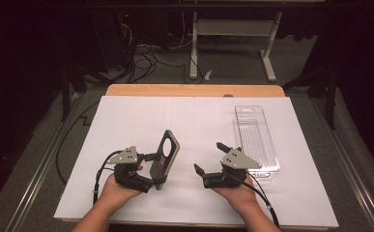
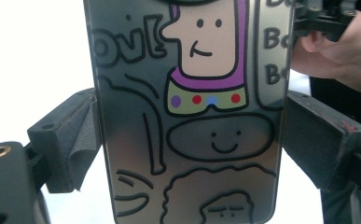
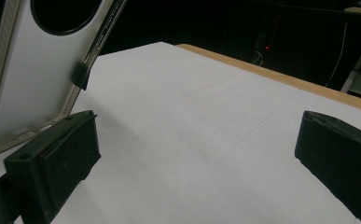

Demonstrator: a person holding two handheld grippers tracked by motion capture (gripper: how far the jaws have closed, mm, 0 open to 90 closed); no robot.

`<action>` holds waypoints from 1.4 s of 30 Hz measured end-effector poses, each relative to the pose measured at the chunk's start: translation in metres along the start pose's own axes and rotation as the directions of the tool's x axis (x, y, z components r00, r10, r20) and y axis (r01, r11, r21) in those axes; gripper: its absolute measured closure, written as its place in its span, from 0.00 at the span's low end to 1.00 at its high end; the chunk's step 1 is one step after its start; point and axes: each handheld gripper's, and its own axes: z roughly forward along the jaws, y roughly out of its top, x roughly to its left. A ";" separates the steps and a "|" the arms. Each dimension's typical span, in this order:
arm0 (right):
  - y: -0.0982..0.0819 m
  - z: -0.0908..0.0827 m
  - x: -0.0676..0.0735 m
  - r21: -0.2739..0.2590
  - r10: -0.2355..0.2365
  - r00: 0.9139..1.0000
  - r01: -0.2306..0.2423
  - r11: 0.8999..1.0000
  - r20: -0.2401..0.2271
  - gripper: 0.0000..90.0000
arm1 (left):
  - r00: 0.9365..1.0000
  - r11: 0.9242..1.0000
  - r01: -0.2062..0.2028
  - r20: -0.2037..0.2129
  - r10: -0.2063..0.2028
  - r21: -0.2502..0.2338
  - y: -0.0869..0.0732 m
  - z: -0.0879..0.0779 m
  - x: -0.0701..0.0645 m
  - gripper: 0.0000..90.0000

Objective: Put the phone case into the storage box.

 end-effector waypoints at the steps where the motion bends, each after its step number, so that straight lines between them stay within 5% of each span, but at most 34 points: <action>1: 0.000 0.000 0.000 0.000 0.002 1.000 -0.002 1.000 -0.002 0.00 | 1.000 1.000 -0.006 0.007 0.006 0.000 0.000 0.000 -0.001 0.14; 21: 0.003 -0.002 0.001 -0.005 0.002 0.999 -0.002 1.000 -0.038 0.00 | 0.994 0.998 -0.055 0.100 0.053 0.020 0.001 0.000 -0.004 0.14; 42: 0.008 -0.005 0.000 -0.018 0.007 0.993 -0.009 1.000 -0.119 0.00 | 0.989 0.997 -0.070 0.132 0.065 0.029 0.000 -0.001 -0.005 0.14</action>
